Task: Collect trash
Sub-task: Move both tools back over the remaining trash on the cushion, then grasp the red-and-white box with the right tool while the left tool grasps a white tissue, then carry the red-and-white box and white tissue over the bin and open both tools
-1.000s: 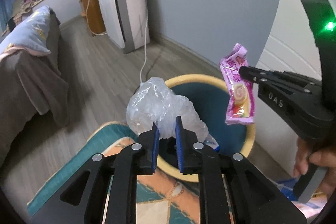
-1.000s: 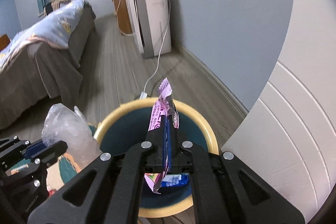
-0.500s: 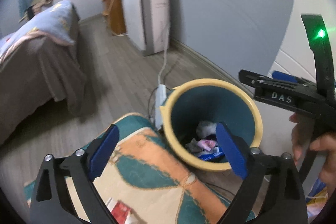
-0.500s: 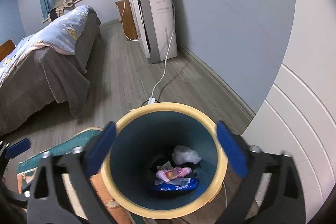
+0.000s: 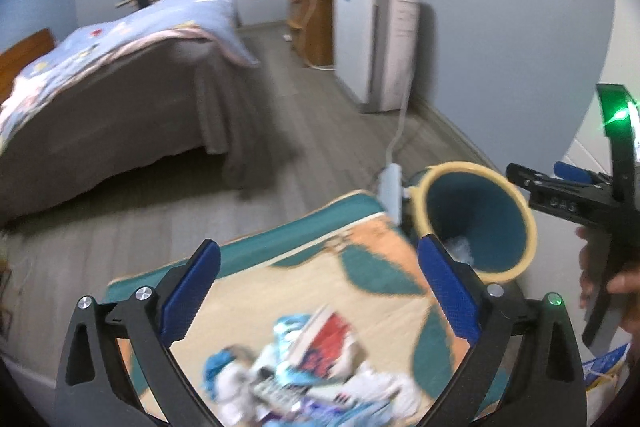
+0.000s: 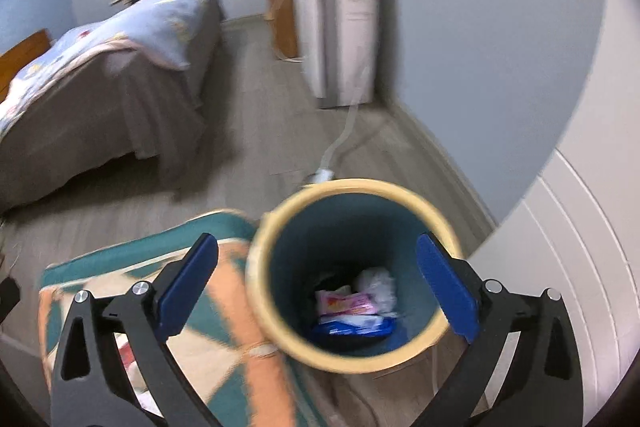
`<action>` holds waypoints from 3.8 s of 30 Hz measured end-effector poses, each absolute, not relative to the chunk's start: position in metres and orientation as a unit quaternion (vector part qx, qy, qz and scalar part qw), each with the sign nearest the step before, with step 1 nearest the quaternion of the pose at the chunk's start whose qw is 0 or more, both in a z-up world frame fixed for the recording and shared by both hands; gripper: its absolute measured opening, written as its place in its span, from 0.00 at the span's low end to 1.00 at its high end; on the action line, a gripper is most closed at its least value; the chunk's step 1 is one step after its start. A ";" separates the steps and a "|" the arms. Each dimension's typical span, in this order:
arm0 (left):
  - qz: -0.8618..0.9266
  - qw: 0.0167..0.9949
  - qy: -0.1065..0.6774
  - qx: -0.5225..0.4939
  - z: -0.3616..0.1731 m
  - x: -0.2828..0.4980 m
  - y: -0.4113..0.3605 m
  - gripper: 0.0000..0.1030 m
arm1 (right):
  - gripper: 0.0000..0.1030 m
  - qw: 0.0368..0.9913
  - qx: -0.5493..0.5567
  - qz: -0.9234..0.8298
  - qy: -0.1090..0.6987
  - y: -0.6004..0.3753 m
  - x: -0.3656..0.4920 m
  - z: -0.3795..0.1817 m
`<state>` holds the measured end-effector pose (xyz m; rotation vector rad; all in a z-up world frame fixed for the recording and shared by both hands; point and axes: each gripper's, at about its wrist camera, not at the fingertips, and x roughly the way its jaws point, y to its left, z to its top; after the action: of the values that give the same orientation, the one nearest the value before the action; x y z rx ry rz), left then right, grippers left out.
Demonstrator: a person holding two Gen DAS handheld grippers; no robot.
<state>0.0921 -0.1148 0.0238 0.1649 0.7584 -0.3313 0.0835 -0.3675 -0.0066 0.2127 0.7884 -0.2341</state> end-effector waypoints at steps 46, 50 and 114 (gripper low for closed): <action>-0.022 0.858 0.512 0.044 -0.084 0.053 0.024 0.95 | 0.94 0.847 -0.016 0.023 0.530 -0.187 0.048 -0.088; -0.033 0.854 0.517 0.040 -0.090 0.057 0.023 0.95 | 0.94 0.846 0.022 0.018 0.532 -0.196 0.056 -0.095; -0.156 0.876 0.446 0.100 -0.061 0.078 -0.005 0.24 | 0.10 0.874 0.063 0.001 0.483 -0.246 0.106 -0.041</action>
<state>0.0783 -0.0053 -0.0609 0.2084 0.9303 -0.3263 0.1063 -0.2465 -0.0411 0.1309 1.0080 0.0030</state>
